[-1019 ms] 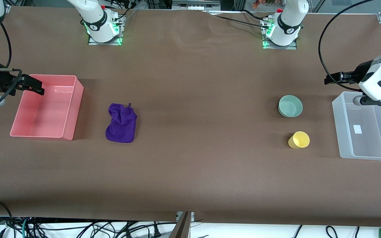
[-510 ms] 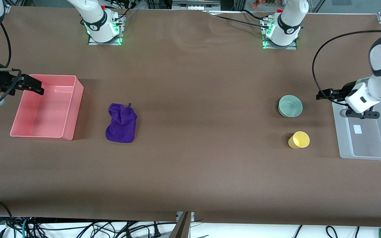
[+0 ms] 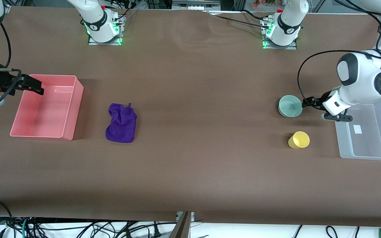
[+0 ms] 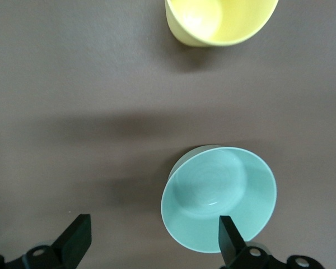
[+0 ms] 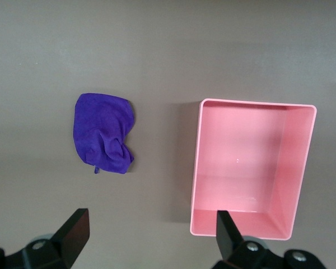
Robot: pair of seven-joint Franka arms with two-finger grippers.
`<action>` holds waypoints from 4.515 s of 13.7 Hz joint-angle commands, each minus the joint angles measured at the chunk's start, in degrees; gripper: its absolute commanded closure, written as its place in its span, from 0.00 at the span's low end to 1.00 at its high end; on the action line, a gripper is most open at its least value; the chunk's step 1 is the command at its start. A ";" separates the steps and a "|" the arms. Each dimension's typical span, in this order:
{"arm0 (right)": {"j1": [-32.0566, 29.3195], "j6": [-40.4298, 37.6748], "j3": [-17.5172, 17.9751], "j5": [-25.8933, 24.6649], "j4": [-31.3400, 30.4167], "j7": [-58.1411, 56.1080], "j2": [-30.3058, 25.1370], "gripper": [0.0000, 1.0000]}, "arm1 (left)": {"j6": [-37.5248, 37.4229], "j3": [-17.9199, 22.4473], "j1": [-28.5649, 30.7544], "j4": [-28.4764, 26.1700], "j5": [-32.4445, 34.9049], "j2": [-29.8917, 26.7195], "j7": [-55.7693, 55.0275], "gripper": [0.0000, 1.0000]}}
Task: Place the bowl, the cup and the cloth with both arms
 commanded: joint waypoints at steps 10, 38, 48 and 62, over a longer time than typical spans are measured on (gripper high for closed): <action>-0.20 32.72 5.04 0.14 -28.28 8.67 3.64 0.00 | 6.02 -0.50 0.26 0.68 -5.37 8.97 4.18 1.00; 3.59 21.30 5.60 -1.53 -13.67 2.67 16.31 1.00 | -15.86 1.61 22.41 48.68 7.81 32.35 31.69 1.00; -0.89 1.48 -14.53 -6.45 -10.56 -27.06 10.15 1.00 | -28.33 -0.41 16.63 50.08 8.69 18.57 33.45 0.00; -2.22 12.84 -15.87 -5.50 -17.96 -22.50 7.79 0.00 | -40.91 -6.02 6.24 49.82 6.85 10.91 24.57 0.00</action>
